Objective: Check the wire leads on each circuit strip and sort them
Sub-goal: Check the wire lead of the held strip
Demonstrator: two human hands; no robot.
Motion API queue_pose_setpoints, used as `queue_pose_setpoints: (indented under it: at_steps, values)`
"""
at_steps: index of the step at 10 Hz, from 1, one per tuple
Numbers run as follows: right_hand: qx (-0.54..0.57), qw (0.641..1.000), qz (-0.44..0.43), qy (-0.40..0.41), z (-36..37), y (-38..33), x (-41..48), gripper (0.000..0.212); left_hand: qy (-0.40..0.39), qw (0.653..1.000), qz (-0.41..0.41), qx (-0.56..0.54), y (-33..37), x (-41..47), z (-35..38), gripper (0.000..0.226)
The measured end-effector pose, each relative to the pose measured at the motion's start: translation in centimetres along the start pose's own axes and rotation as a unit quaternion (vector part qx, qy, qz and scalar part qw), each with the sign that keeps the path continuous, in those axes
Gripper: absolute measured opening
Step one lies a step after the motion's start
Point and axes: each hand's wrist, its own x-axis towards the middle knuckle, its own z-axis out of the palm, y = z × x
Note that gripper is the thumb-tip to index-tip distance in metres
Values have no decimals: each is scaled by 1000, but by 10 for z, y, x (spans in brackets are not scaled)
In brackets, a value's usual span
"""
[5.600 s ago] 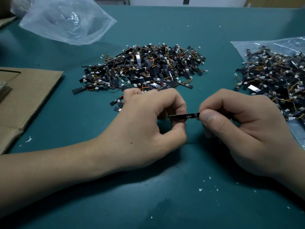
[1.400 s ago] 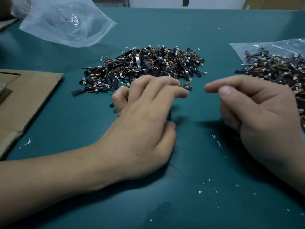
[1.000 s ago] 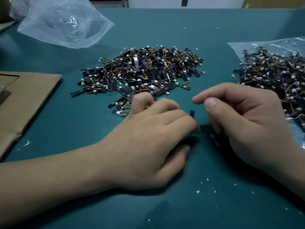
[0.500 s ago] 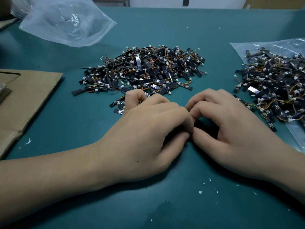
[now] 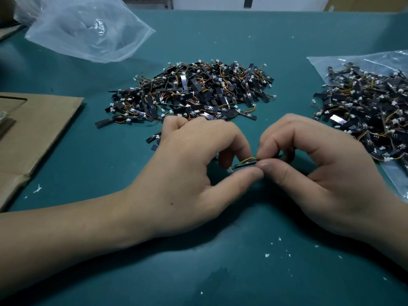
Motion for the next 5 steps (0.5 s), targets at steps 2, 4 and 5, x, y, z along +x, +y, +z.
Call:
queue_pose_setpoints:
  at_steps: [2, 4, 5]
  values:
    - [-2, 1000, -11, 5, -4, 5, -8, 11, 3, 999, 34, -41, 1, 1, -2, 20]
    - [15, 1000, -21, -3, -5, 4, -9, 12, -6, 997, 40, -63, -1, 3, -3, 23]
    - [30, 999, -22, 0, -5, 3, -9, 11, -11, 996, 40, -76, -1, 4, -3, 25]
